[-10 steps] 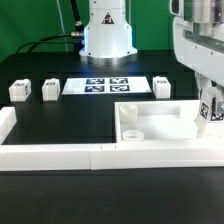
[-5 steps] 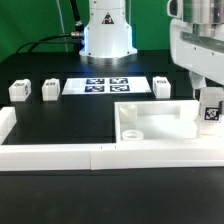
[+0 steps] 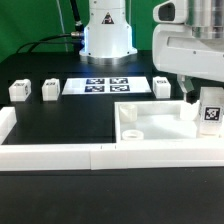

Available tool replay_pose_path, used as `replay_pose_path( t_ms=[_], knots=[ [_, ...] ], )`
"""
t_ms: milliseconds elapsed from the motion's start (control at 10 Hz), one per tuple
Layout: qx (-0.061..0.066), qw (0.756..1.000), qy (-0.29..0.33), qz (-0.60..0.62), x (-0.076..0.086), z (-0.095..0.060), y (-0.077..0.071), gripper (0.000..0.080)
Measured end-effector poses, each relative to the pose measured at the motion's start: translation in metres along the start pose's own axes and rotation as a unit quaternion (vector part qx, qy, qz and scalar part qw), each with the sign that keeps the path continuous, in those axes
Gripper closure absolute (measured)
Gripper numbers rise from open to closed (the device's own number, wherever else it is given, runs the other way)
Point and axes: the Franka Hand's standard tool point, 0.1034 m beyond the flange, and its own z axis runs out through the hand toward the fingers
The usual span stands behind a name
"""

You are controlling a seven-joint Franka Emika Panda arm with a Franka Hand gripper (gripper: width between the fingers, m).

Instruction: Assemble square table

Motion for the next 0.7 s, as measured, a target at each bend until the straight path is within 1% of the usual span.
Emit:
replay_pose_path(
  t_ms=[100,300,400,500,600,700],
  knots=[
    [-0.003,0.996,0.005,-0.092,0.0024,-0.0022,-0.0016,0.0151],
    [-0.002,0.997,0.003,-0.082,0.0016,-0.0014,-0.0019,0.0151],
    [-0.002,0.996,0.003,-0.084,0.0016,-0.0014,-0.0018,0.0246],
    [0.000,0.998,0.002,-0.058,0.0011,-0.0013,-0.0022,0.0429],
    [-0.001,1.000,0.002,-0.022,0.0008,-0.0011,-0.0021,0.0429],
    [0.000,1.000,0.002,0.001,0.0010,-0.0009,-0.0016,0.0507]
  ],
)
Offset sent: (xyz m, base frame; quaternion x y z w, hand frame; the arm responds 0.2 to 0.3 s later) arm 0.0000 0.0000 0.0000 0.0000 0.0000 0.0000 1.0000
